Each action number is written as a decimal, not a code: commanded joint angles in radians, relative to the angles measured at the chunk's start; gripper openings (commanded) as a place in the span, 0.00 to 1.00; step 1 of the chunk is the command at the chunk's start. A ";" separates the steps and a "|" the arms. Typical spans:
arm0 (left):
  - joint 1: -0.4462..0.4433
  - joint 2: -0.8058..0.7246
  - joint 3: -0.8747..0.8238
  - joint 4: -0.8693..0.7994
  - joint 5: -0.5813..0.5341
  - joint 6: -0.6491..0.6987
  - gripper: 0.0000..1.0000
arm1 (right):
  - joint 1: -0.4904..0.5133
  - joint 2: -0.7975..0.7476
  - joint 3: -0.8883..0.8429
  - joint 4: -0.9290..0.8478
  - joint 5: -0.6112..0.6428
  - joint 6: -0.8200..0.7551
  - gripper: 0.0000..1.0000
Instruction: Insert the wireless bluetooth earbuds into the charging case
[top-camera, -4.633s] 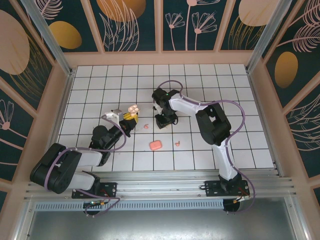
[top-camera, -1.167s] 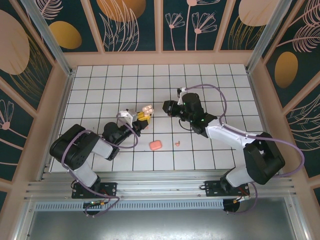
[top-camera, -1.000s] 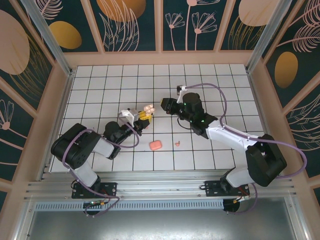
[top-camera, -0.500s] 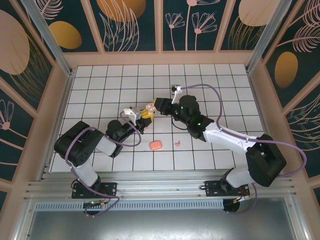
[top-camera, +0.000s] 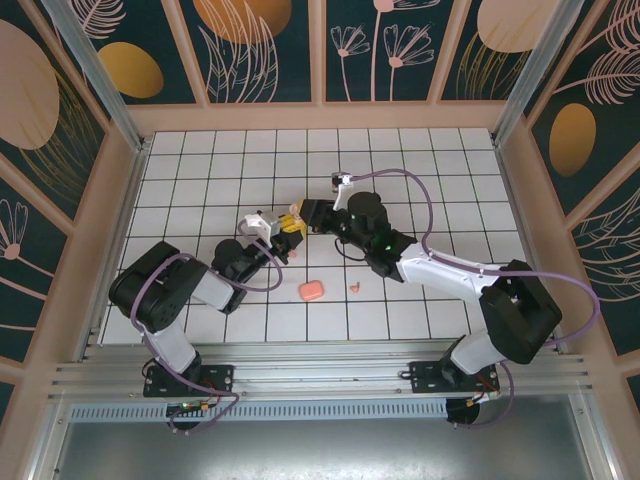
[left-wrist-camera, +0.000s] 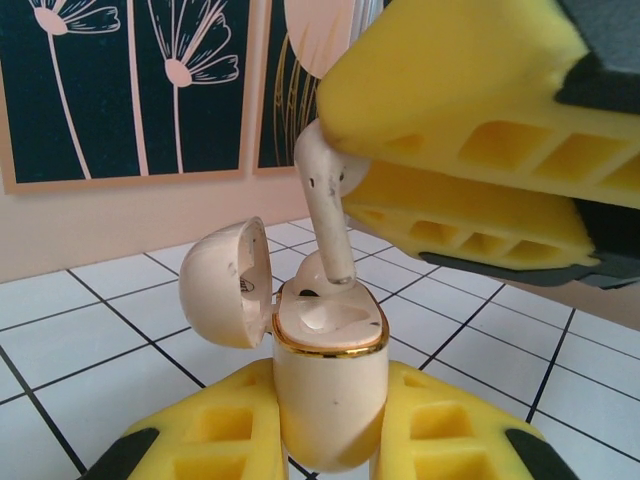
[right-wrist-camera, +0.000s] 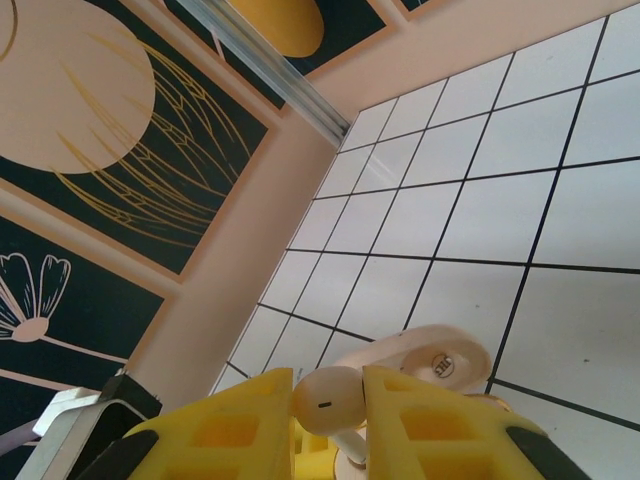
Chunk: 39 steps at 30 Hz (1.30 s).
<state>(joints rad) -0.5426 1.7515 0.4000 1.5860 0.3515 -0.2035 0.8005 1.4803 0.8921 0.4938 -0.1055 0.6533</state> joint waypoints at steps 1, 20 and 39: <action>-0.005 0.014 0.027 0.096 -0.023 -0.032 0.09 | 0.012 0.006 0.018 0.055 0.018 -0.008 0.22; -0.005 -0.010 0.028 0.115 -0.022 -0.031 0.09 | 0.017 0.059 0.042 0.076 0.007 0.008 0.22; -0.006 -0.031 0.055 0.129 -0.040 -0.045 0.09 | 0.020 0.000 -0.027 0.008 0.029 0.030 0.21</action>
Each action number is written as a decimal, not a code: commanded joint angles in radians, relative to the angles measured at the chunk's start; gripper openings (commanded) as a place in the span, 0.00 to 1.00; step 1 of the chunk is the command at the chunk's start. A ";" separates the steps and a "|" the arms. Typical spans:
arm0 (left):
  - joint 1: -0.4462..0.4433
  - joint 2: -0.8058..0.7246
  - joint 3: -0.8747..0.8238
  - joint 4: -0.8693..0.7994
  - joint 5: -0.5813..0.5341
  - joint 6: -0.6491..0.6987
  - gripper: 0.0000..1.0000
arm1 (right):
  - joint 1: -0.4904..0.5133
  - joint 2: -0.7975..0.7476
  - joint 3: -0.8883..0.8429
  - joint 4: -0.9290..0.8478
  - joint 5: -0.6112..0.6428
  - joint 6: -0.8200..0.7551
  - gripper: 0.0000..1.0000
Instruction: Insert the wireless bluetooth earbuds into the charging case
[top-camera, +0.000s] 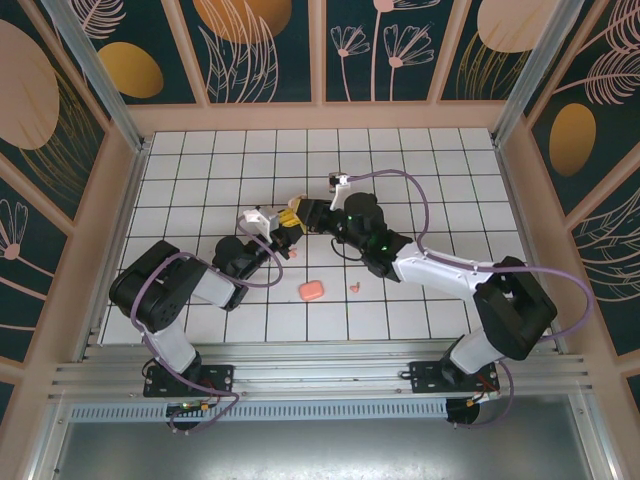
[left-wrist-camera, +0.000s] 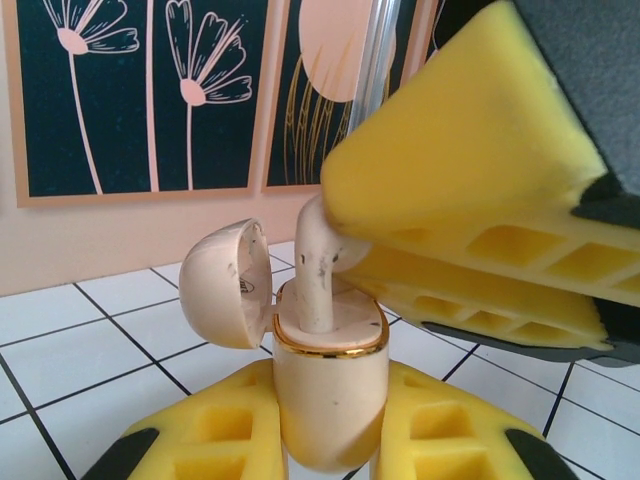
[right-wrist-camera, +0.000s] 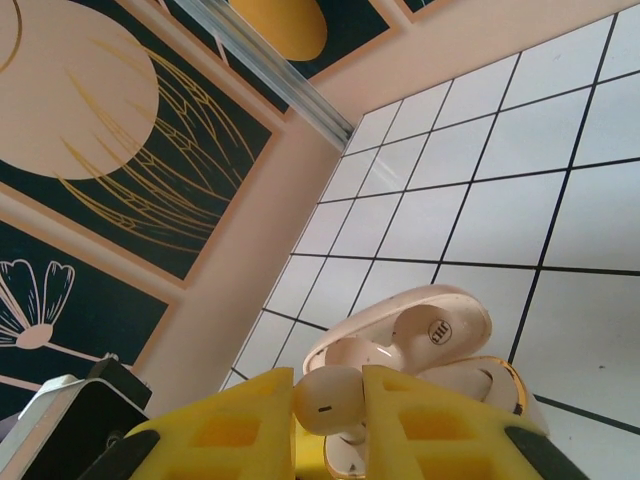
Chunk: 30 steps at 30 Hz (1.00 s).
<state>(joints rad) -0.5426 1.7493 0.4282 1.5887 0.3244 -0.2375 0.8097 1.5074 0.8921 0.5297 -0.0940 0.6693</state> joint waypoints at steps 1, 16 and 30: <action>-0.006 -0.028 0.025 0.128 -0.010 -0.010 0.10 | 0.010 -0.027 -0.028 -0.029 0.005 0.011 0.21; -0.006 -0.086 0.021 0.119 0.089 0.043 0.10 | -0.024 -0.035 -0.013 -0.096 -0.026 0.006 0.23; -0.006 -0.120 0.027 0.074 0.122 0.072 0.11 | -0.033 -0.056 -0.022 -0.122 -0.026 -0.002 0.29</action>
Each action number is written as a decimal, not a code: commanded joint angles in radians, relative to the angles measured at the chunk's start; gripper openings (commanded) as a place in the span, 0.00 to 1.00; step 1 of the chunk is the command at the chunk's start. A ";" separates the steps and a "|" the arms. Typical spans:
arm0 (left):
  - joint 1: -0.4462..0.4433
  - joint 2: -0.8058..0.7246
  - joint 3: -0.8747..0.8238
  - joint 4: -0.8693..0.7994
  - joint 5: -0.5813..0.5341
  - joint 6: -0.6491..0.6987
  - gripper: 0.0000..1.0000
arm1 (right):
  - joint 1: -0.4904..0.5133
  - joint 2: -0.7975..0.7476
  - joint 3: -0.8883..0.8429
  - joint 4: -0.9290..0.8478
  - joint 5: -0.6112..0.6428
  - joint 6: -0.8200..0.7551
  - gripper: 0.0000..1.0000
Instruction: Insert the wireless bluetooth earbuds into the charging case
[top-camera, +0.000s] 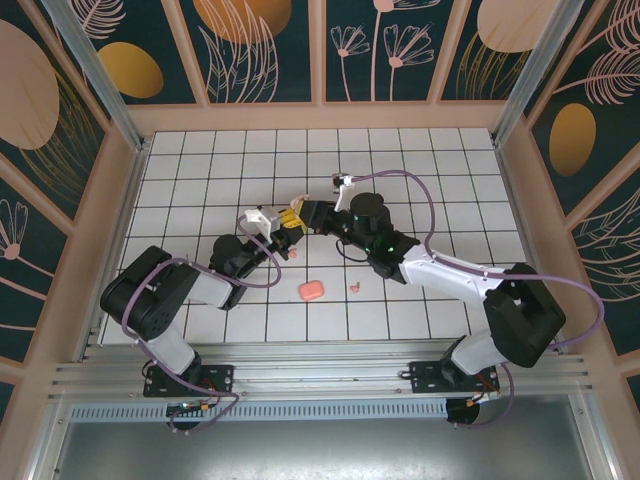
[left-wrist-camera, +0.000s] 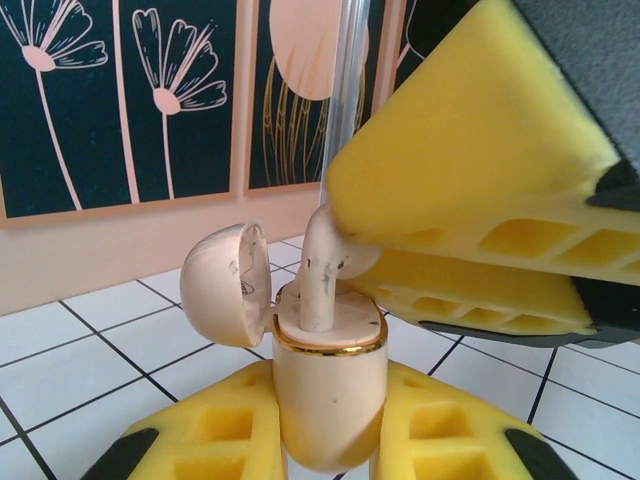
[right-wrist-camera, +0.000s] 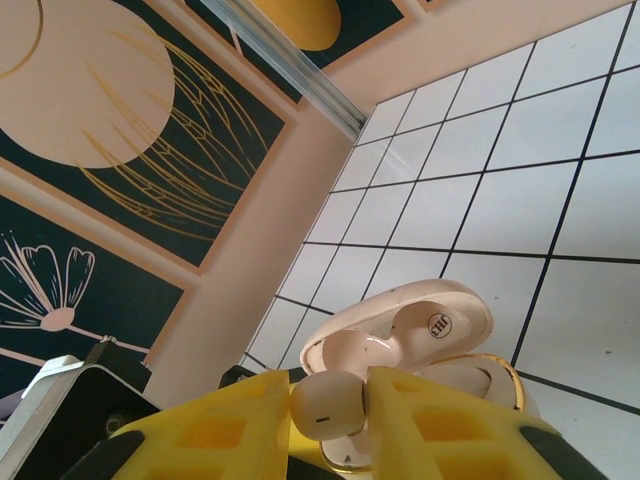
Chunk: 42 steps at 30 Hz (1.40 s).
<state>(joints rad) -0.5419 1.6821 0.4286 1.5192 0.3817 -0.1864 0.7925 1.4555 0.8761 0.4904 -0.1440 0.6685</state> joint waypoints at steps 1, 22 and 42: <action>-0.006 -0.053 0.027 0.141 0.067 0.022 0.11 | -0.017 -0.003 -0.003 -0.085 0.024 -0.003 0.29; -0.008 -0.071 0.035 0.104 0.076 0.031 0.11 | -0.016 -0.019 0.023 -0.134 0.043 -0.026 0.36; -0.009 -0.097 0.038 0.042 0.121 0.054 0.11 | -0.020 -0.105 0.112 -0.248 0.034 -0.120 0.44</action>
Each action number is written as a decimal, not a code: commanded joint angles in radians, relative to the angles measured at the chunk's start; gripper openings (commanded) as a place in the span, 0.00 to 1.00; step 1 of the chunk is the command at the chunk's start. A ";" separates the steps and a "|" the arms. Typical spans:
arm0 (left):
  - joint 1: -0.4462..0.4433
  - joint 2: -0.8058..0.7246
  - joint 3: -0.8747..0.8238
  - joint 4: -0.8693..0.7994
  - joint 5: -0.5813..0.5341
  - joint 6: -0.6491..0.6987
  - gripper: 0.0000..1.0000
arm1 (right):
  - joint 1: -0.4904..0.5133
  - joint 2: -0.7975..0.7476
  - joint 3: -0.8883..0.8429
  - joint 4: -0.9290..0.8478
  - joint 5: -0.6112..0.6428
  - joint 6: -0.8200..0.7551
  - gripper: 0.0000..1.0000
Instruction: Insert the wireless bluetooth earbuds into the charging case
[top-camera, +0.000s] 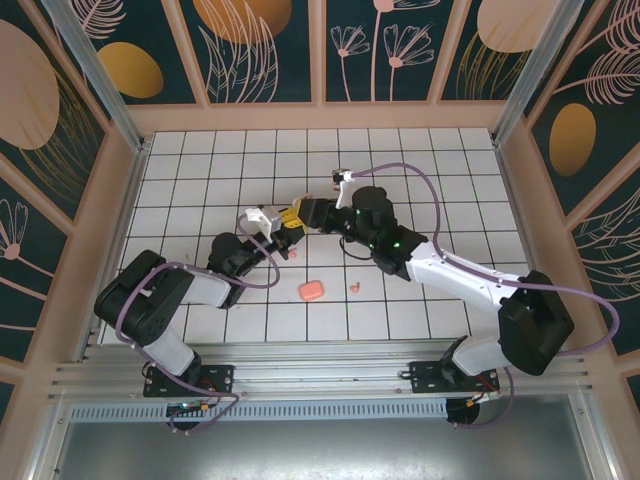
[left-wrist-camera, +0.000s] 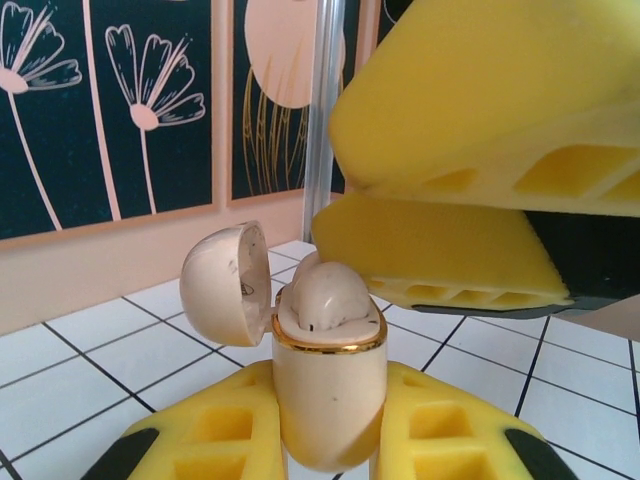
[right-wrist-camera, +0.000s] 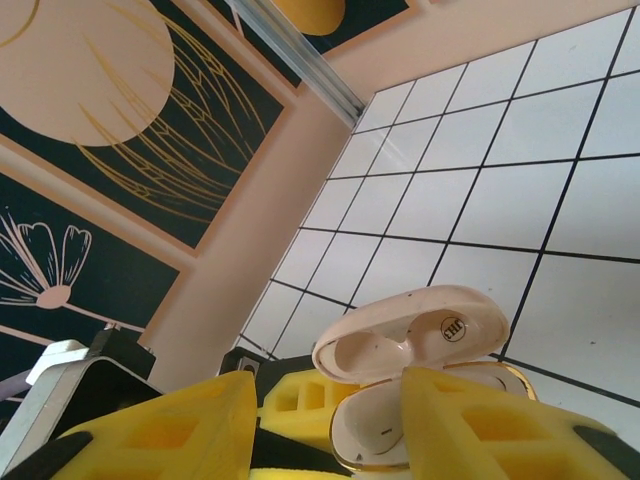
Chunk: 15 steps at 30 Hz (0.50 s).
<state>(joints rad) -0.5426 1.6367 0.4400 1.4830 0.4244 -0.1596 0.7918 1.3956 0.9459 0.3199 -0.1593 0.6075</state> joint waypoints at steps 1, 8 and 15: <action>-0.007 -0.058 0.028 0.068 0.085 0.031 0.11 | -0.025 -0.056 0.049 -0.092 0.037 -0.071 0.45; -0.007 -0.110 0.041 -0.056 0.174 0.077 0.11 | -0.147 -0.134 0.115 -0.250 -0.232 -0.170 0.52; -0.008 -0.181 0.060 -0.244 0.242 0.166 0.11 | -0.239 -0.124 0.305 -0.579 -0.394 -0.431 0.57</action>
<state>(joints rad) -0.5465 1.4925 0.4717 1.3300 0.6014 -0.0593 0.5579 1.2831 1.1625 -0.0711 -0.4541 0.3595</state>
